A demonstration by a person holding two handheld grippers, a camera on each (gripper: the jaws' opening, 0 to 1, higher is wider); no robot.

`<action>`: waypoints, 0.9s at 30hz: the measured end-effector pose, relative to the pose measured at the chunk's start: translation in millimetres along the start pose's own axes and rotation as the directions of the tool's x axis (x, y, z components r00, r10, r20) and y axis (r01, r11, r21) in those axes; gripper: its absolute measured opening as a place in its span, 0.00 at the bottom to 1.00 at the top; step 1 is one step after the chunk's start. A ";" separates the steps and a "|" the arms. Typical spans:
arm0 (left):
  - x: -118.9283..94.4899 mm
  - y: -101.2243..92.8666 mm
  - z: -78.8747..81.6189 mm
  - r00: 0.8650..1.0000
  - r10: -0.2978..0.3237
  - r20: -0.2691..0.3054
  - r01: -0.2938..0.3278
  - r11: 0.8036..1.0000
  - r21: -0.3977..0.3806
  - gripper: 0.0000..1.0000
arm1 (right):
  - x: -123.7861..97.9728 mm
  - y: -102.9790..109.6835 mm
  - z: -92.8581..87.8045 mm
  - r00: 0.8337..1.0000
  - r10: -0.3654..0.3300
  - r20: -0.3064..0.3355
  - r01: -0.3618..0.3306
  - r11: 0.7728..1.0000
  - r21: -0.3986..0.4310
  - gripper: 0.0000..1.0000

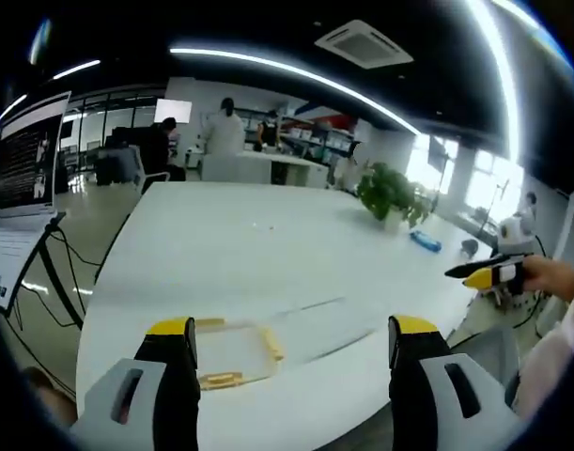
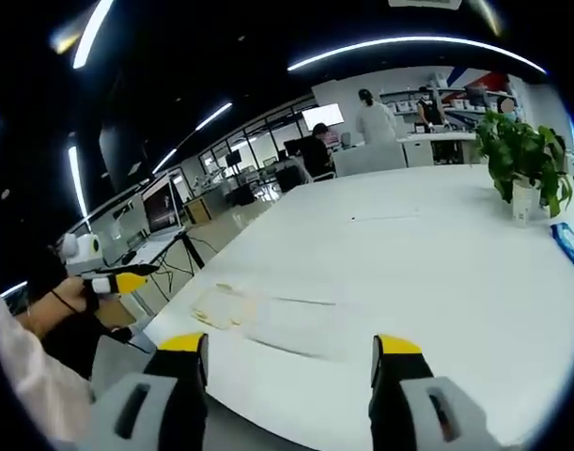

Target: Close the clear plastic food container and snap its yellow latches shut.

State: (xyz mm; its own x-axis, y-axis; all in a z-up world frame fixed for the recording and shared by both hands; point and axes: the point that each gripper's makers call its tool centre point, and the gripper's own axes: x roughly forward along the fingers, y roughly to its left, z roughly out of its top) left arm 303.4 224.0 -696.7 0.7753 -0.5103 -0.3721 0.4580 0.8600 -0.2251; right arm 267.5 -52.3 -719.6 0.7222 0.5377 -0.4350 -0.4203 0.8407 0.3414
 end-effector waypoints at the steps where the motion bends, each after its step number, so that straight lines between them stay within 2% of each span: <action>1: 0.2 0.6 -0.7 1.000 0.000 -0.001 0.000 1.000 0.000 0.83 | 0.0 0.1 0.5 1.000 0.000 0.000 0.000 1.000 -0.001 0.70; 27: 4.9 7.5 -6.4 1.000 0.001 -0.015 -0.001 1.000 -0.004 0.82 | 3.5 -1.0 -9.9 0.999 -0.001 -0.033 0.001 1.000 0.004 0.70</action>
State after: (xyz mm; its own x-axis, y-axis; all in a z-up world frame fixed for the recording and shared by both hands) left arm 307.9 227.9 -706.0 0.7693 -0.5095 -0.3855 0.4555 0.8605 -0.2282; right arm 265.0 -50.7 -729.7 0.7040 0.5387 -0.4627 -0.4173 0.8410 0.3443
